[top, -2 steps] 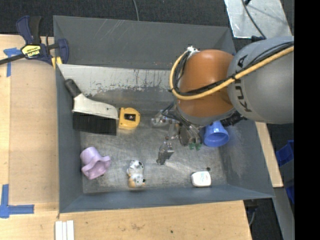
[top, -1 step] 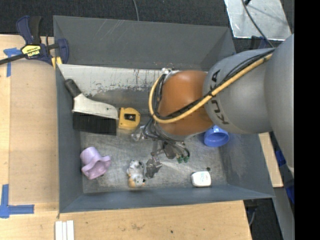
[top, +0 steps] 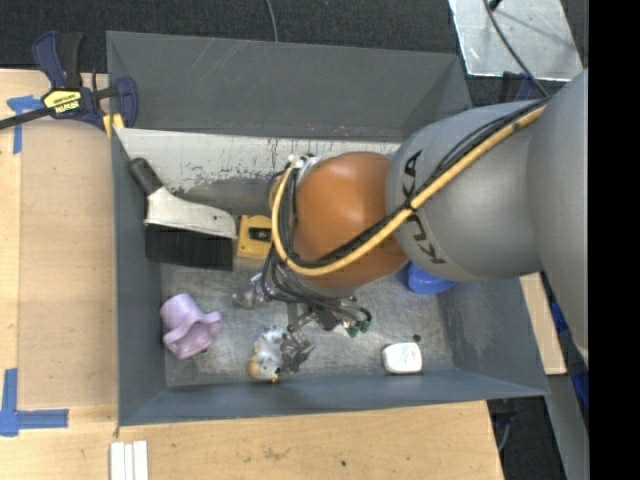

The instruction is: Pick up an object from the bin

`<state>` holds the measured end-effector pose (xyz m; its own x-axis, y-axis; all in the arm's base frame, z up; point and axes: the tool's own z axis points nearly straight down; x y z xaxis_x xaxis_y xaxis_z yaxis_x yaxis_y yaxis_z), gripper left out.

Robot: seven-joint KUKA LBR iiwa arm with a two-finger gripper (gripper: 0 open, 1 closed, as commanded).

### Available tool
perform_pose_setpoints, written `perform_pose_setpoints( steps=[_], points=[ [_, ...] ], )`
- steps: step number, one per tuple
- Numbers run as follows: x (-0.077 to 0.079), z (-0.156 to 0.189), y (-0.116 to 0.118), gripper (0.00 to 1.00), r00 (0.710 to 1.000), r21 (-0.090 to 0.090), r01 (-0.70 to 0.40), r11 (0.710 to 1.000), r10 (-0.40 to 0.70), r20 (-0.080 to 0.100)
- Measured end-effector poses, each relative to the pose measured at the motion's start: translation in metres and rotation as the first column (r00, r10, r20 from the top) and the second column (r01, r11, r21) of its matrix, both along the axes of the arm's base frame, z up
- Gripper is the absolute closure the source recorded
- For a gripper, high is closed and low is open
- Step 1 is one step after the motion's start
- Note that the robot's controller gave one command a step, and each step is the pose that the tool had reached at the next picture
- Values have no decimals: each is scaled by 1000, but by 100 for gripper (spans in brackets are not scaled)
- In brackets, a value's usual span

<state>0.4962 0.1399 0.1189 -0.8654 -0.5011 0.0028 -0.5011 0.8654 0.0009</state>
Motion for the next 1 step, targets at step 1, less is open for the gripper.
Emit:
perform_pose_setpoints(
  steps=[1],
  points=[
    [-3, 8, 8, 0, 982, 1, -190, 982, 190, 6]
  ],
)
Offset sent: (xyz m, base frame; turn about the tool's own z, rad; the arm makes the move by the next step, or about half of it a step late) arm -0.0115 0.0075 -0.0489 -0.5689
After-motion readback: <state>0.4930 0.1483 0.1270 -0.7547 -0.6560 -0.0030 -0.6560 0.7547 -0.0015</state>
